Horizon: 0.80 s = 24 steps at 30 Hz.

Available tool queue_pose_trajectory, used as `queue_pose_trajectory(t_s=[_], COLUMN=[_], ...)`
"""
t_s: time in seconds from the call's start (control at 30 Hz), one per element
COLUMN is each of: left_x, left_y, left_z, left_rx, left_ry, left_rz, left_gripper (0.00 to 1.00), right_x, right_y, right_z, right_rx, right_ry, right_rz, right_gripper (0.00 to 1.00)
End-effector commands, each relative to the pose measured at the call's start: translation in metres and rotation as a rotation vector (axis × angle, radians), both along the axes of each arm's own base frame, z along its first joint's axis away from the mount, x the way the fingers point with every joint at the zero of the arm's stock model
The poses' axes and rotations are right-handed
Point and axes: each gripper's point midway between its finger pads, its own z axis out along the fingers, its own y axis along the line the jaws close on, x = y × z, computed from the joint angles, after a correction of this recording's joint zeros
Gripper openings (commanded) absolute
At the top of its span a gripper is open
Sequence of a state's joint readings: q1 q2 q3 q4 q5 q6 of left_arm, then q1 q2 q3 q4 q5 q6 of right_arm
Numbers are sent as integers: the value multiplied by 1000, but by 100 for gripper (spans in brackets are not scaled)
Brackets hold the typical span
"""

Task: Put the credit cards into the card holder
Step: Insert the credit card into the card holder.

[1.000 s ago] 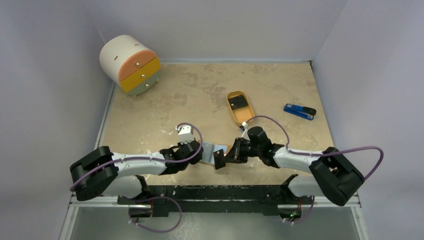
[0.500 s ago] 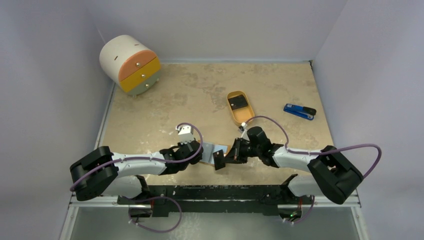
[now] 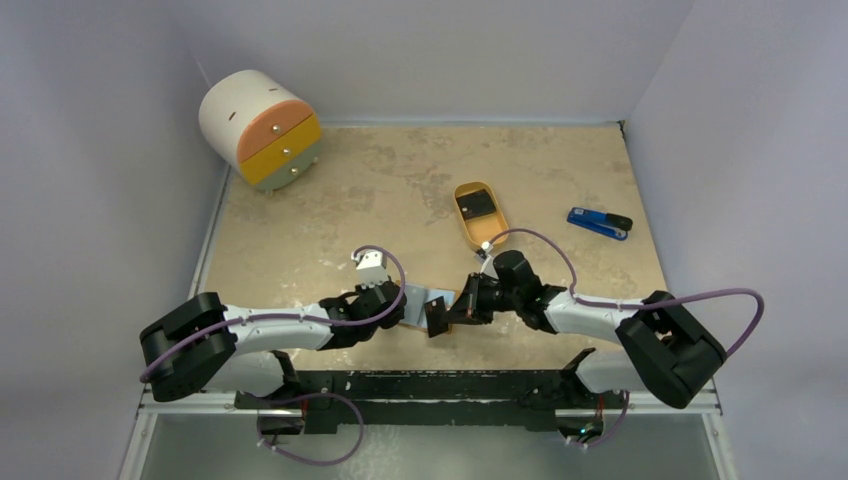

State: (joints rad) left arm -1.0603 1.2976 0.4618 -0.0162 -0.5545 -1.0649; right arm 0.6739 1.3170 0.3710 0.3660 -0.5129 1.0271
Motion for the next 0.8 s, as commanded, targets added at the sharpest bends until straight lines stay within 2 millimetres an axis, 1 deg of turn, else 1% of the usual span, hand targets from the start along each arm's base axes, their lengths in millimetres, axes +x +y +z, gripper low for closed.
queue_pose_trajectory(t_s=[0.0, 0.27, 0.77], left_x=[-11, -11, -11], left_y=[18, 17, 17], left_z=[-18, -17, -16], left_rx=[77, 72, 68], left_ry=[56, 55, 55], left_rz=[3, 3, 3], left_gripper=[0, 0, 0], right_x=[9, 10, 12], right_y=[11, 13, 18], right_z=[18, 20, 16], right_rx=[49, 59, 74], right_ry=[-72, -79, -65], right_rz=[27, 33, 36], right_gripper=[0, 0, 0])
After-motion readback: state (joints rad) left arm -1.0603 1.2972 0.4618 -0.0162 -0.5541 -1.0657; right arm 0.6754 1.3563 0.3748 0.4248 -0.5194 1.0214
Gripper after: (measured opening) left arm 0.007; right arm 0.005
